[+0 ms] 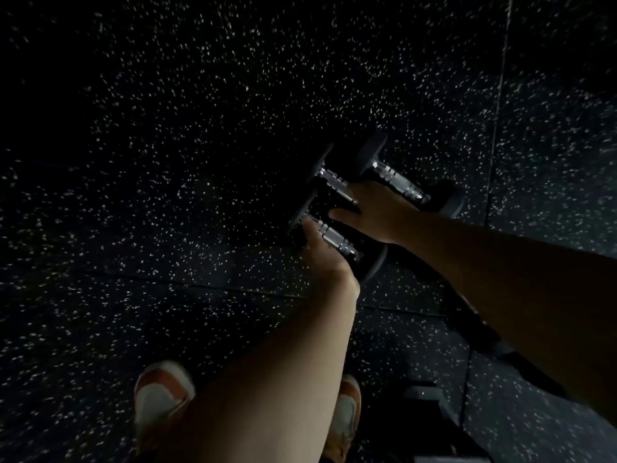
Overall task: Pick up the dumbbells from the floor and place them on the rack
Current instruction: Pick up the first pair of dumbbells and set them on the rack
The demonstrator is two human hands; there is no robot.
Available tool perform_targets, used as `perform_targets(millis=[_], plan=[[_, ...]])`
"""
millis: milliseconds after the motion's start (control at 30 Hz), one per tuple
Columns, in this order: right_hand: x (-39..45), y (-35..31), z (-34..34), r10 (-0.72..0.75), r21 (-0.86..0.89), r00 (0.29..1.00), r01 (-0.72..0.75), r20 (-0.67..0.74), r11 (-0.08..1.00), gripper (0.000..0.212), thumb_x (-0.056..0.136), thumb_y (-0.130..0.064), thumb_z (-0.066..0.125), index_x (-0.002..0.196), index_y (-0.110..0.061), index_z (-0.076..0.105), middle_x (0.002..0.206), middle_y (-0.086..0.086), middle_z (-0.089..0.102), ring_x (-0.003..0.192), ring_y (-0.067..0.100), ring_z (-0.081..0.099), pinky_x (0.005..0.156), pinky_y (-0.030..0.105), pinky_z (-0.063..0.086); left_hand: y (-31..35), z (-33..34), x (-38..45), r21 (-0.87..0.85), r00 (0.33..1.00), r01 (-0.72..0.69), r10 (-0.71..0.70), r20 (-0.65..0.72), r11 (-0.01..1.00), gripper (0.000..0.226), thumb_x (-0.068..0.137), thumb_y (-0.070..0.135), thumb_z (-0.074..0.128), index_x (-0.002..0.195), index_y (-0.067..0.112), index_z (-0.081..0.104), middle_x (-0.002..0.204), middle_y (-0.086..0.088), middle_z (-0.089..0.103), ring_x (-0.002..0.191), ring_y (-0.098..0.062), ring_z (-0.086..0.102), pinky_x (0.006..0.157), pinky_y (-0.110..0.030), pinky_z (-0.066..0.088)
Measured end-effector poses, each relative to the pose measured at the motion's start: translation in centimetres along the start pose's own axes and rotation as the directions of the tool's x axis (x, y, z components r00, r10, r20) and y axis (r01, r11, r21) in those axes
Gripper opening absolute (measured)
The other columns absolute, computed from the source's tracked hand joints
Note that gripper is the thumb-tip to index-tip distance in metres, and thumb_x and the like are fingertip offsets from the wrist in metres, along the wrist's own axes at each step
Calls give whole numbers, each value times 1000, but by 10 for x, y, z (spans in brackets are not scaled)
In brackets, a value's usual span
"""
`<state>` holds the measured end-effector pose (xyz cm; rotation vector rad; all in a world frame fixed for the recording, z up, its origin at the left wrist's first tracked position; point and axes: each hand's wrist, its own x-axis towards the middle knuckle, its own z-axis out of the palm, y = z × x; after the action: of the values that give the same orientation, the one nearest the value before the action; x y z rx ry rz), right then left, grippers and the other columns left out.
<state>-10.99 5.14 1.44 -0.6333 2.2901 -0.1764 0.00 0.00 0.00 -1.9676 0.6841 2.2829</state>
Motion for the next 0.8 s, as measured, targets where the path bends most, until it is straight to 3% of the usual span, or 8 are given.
perform_targets(millis=[133, 233, 333, 400, 567, 667, 733, 800], plan=[[17, 10, 6, 59, -44, 997, -57, 43, 997, 90, 83, -75, 43, 148, -14, 35, 142, 16, 50, 128, 34, 50, 102, 48, 46, -3, 7, 18, -51, 993, -107, 109, 36, 993, 85, 79, 83, 40, 143, 28, 47, 151, -9, 47, 128, -25, 50, 112, -45, 32], [29, 18, 11, 83, -43, 995, -80, 62, 996, 92, 83, -77, 42, 147, -11, 36, 140, 18, 53, 122, 35, 54, 99, 46, 48, -6, 11, 31, -72, 994, -95, 99, 55, 993, 84, 79, 83, 40, 142, 28, 47, 149, -11, 48, 117, -22, 54, 101, -38, 36], [36, 19, 18, 102, -19, 992, -101, 80, 995, 99, 83, -75, 45, 151, -7, 23, 146, 20, 47, 123, 36, 55, 95, 43, 49, -5, 11, 37, -44, 994, -43, 47, 103, 998, 102, 67, 90, 41, 149, 31, 35, 158, -11, 35, 139, -30, 39, 111, -48, 27], [41, 17, 24, 123, 32, 991, -125, 59, 992, 96, 84, -71, 49, 148, -6, 22, 138, 22, 53, 113, 36, 61, 83, 38, 51, -2, 11, 37, -28, 992, -19, 22, 127, 999, 118, 53, 95, 44, 151, 31, 30, 159, -12, 31, 143, -32, 33, 112, -51, 24], [46, 2, 33, 144, 88, 988, -149, 58, 985, 74, 94, -56, 47, 147, -9, 24, 134, 25, 51, 108, 39, 61, 72, 34, 42, -2, -2, 40, -20, 995, -25, 26, 92, 1000, 132, 39, 99, 49, 148, 27, 34, 141, -12, 52, 122, -30, 55, 96, -45, 41], [49, -11, 41, 146, 137, 982, -162, 121, 977, 55, 103, -39, 39, 147, -8, 31, 140, 29, 45, 112, 42, 59, 79, 38, 46, -3, -28, 45, 111, 998, -40, 35, 54, 993, 120, 47, 98, 49, 139, 21, 45, 121, -12, 59, 102, -26, 61, 85, -40, 49], [49, -18, 48, 167, 191, 975, -194, 148, 962, 56, 102, -43, 41, 144, -7, 34, 136, 27, 53, 118, 42, 56, 89, 39, 45, -2, -47, 50, 224, 999, -53, 48, 27, 973, 94, 65, 87, 53, 130, 20, 50, 112, -10, 61, 104, -27, 62, 82, -37, 50], [49, -23, 58, 140, 215, 976, -174, 164, 961, 55, 100, -45, 43, 141, -8, 36, 131, 25, 58, 118, 40, 56, 89, 36, 43, -1, -66, 57, 347, 995, -91, 101, -12, 933, 67, 80, 72, 57, 120, 18, 54, 101, -5, 63, 88, -22, 64, 71, -33, 48]])
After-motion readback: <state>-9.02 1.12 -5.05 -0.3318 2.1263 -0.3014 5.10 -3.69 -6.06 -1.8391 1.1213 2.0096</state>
